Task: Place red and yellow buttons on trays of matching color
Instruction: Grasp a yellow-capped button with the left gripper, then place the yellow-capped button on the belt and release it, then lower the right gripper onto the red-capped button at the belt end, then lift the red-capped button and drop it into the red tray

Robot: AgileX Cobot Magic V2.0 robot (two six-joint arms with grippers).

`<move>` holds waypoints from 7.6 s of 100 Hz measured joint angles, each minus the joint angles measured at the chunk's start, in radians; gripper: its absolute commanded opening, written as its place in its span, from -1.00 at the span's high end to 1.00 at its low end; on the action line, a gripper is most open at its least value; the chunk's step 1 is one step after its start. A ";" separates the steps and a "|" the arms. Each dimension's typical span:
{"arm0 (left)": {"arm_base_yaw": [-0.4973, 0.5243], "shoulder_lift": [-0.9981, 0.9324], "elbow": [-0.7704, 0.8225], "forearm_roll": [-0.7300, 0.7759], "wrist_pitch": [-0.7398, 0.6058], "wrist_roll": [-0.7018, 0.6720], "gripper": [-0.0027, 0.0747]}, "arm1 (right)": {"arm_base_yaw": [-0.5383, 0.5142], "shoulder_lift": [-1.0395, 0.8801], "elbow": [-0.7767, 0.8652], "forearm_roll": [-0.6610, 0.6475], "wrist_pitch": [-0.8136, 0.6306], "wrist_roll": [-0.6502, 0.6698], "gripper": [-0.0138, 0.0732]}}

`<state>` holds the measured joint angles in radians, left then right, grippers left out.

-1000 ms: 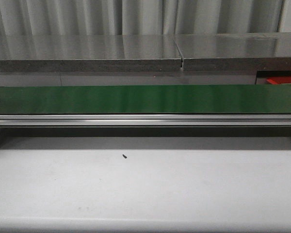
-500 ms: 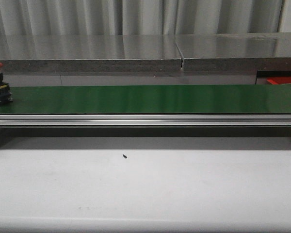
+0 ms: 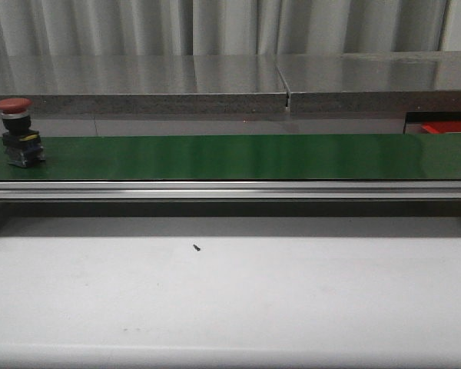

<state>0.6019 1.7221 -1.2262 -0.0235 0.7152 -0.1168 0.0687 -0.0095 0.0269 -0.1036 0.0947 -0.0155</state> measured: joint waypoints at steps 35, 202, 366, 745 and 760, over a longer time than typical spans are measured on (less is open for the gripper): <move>0.000 0.127 -0.019 -0.020 -0.087 0.000 -0.63 | 0.000 0.000 0.000 0.000 0.000 0.000 0.84; -0.402 0.047 -0.286 -0.292 0.173 0.262 0.98 | 0.000 0.000 0.000 0.000 0.000 0.000 0.84; -0.690 -0.952 0.522 -0.333 -0.405 0.444 -0.54 | 0.000 0.000 0.000 0.000 -0.040 0.000 0.84; -0.690 -1.276 0.783 -0.318 -0.461 0.444 0.98 | -0.383 1.992 -1.871 0.192 0.908 -0.090 0.33; -0.690 -1.276 0.783 -0.318 -0.461 0.444 0.98 | -0.426 2.102 -1.958 0.192 0.923 -0.090 0.33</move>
<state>-0.0882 0.4463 -0.4435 -0.3419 0.2545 0.3277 -0.3571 2.0929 -1.9307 0.0888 1.0182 -0.1060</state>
